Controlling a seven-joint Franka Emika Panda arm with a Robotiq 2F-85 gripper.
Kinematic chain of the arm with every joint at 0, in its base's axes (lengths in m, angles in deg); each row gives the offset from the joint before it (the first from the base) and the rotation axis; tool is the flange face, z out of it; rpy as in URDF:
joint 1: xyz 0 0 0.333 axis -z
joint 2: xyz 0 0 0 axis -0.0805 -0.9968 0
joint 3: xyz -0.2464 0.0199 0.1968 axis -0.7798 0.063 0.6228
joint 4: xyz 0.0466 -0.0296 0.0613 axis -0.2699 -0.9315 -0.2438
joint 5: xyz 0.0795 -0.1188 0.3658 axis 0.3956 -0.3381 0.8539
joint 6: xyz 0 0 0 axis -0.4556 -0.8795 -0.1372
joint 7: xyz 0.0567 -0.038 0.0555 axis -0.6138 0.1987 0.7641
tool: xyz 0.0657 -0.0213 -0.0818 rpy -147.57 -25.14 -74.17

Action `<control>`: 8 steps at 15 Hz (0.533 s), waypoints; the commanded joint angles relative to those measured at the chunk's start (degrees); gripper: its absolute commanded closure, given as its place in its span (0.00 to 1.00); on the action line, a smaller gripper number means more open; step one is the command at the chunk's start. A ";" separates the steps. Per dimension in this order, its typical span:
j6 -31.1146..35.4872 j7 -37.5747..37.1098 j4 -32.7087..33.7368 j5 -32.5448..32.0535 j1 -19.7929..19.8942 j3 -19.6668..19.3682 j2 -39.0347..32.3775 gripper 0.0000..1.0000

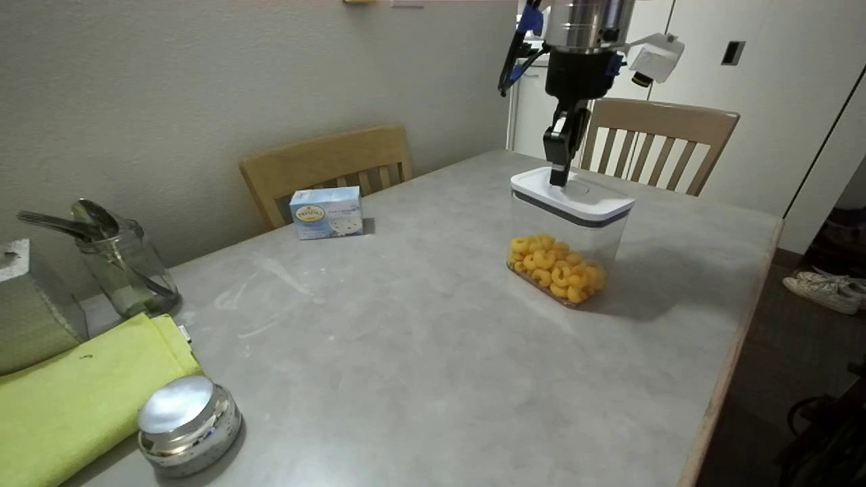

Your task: Press the button on the white lid then take the lid and put it on the table

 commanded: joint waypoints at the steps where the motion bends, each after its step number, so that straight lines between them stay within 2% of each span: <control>1: -0.76 -0.21 0.39 -0.06 0.33 0.00 -1.04 1.00; 8: 0.07 -0.51 -1.18 0.77 0.64 -0.02 0.29 1.00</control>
